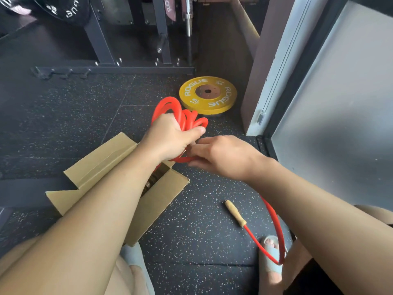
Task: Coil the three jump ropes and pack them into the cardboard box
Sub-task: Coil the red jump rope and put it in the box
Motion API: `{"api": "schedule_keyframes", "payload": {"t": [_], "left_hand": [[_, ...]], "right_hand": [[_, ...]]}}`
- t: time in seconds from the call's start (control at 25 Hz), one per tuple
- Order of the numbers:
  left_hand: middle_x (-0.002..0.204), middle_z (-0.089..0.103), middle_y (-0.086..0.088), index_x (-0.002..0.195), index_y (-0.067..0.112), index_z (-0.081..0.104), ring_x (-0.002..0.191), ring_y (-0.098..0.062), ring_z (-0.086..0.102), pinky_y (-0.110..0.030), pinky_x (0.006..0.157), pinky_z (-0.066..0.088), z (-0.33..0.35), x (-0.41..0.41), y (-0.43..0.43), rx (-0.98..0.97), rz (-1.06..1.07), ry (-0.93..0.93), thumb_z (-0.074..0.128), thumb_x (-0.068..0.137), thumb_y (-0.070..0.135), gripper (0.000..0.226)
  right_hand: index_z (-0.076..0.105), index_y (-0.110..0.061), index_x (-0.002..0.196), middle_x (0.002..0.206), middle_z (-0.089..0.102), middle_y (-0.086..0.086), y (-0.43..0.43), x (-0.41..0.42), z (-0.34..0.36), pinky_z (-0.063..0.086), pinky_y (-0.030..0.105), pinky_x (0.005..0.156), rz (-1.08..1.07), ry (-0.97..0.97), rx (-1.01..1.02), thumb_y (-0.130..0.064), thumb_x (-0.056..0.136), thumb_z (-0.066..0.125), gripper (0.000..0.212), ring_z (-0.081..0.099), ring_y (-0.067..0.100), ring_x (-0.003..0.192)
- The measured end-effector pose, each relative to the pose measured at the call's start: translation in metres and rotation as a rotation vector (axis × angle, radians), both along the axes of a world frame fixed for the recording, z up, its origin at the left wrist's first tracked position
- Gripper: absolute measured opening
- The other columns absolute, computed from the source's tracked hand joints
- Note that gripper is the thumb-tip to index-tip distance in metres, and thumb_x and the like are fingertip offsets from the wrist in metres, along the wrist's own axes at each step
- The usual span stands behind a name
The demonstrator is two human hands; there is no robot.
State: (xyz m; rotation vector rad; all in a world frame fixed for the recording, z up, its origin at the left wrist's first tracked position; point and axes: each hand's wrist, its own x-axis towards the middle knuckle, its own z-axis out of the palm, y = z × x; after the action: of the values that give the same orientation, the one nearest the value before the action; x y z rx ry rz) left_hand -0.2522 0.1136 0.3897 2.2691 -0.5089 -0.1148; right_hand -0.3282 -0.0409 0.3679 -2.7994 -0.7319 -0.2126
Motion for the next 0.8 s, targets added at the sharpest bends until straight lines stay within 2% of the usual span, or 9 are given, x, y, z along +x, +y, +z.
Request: {"api": "schedule_keyframes", "payload": {"t": [0.08, 0.16, 0.24, 0.32, 0.4, 0.48, 0.56, 0.68, 0.8], "left_hand": [[0.055, 0.059, 0.017, 0.065, 0.013, 0.059, 0.053, -0.001, 0.052, -0.024, 0.058, 0.041, 0.003, -0.004, 0.001, -0.037, -0.126, 0.118, 0.074, 0.084, 0.042, 0.038], [0.053, 0.056, 0.018, 0.065, 0.010, 0.060, 0.051, 0.000, 0.049, -0.026, 0.057, 0.045, -0.003, -0.007, 0.001, -0.052, -0.196, 0.270, 0.069, 0.085, 0.051, 0.047], [0.068, 0.068, 0.000, 0.077, 0.002, 0.066, 0.061, -0.016, 0.061, -0.037, 0.064, 0.052, -0.008, -0.012, 0.002, -0.123, -0.261, 0.447, 0.062, 0.083, 0.065, 0.063], [0.072, 0.071, -0.014, 0.077, 0.005, 0.070, 0.062, -0.024, 0.066, -0.035, 0.063, 0.057, -0.006, -0.019, 0.006, -0.317, -0.354, 0.649, 0.057, 0.084, 0.066, 0.063], [0.066, 0.068, -0.010, 0.072, 0.013, 0.073, 0.058, -0.019, 0.065, -0.028, 0.057, 0.055, -0.002, -0.025, 0.011, -0.452, -0.472, 0.785, 0.061, 0.068, 0.072, 0.061], [0.062, 0.064, -0.002, 0.067, 0.017, 0.072, 0.056, -0.014, 0.061, -0.024, 0.057, 0.052, -0.003, -0.028, 0.014, -0.527, -0.628, 0.859, 0.078, 0.049, 0.074, 0.060], [0.060, 0.061, 0.003, 0.060, 0.019, 0.068, 0.053, -0.010, 0.058, -0.024, 0.059, 0.050, -0.007, -0.025, 0.014, -0.564, -0.694, 0.887, 0.086, 0.043, 0.069, 0.056], [0.055, 0.056, 0.006, 0.053, 0.021, 0.063, 0.050, -0.006, 0.053, -0.023, 0.059, 0.046, -0.010, -0.026, 0.011, -0.636, -0.712, 0.907, 0.087, 0.047, 0.065, 0.051], [0.052, 0.055, 0.006, 0.062, 0.021, 0.066, 0.044, -0.007, 0.051, -0.024, 0.057, 0.048, -0.011, -0.023, 0.014, -0.720, -0.704, 0.935, 0.088, 0.053, 0.059, 0.045]], "right_hand": [[0.046, -0.018, 0.103, 0.073, 0.049, -0.003, -0.001, -0.005, 0.001, 0.040, 0.030, 0.044, 0.034, -0.163, 0.073, -0.038, 0.090, 0.075, 0.037, 0.045, 0.028, 0.055], [0.036, -0.022, 0.091, 0.068, 0.031, -0.009, -0.002, -0.009, 0.008, 0.021, 0.023, 0.043, 0.057, -0.297, 0.103, -0.041, 0.080, 0.084, 0.052, 0.025, 0.021, 0.051], [0.037, -0.023, 0.087, 0.064, 0.034, -0.012, -0.008, -0.011, 0.017, 0.021, 0.021, 0.047, 0.077, -0.336, 0.153, -0.048, 0.077, 0.085, 0.054, 0.025, 0.015, 0.053], [0.046, -0.017, 0.084, 0.060, 0.045, -0.010, -0.014, -0.012, 0.027, 0.023, 0.018, 0.051, 0.093, -0.352, 0.265, -0.054, 0.074, 0.084, 0.054, 0.028, 0.012, 0.058], [0.051, -0.009, 0.081, 0.064, 0.046, -0.010, -0.016, -0.013, 0.035, 0.026, 0.015, 0.054, 0.102, -0.397, 0.380, -0.061, 0.072, 0.079, 0.060, 0.030, 0.011, 0.062], [0.052, -0.006, 0.083, 0.074, 0.046, -0.009, -0.016, -0.012, 0.040, 0.027, 0.013, 0.059, 0.097, -0.453, 0.460, -0.063, 0.072, 0.077, 0.063, 0.033, 0.008, 0.064], [0.055, -0.004, 0.083, 0.081, 0.047, -0.003, -0.017, -0.009, 0.040, 0.036, 0.020, 0.061, 0.045, -0.469, 0.510, -0.067, 0.068, 0.078, 0.069, 0.040, 0.013, 0.066], [0.059, -0.004, 0.082, 0.082, 0.051, 0.005, -0.016, -0.007, 0.034, 0.043, 0.034, 0.061, -0.050, -0.525, 0.452, -0.077, 0.069, 0.070, 0.075, 0.049, 0.022, 0.067], [0.065, -0.010, 0.086, 0.092, 0.051, 0.005, -0.021, -0.001, 0.029, 0.043, 0.043, 0.073, -0.181, -0.526, 0.418, -0.084, 0.068, 0.064, 0.076, 0.049, 0.021, 0.082]]}}
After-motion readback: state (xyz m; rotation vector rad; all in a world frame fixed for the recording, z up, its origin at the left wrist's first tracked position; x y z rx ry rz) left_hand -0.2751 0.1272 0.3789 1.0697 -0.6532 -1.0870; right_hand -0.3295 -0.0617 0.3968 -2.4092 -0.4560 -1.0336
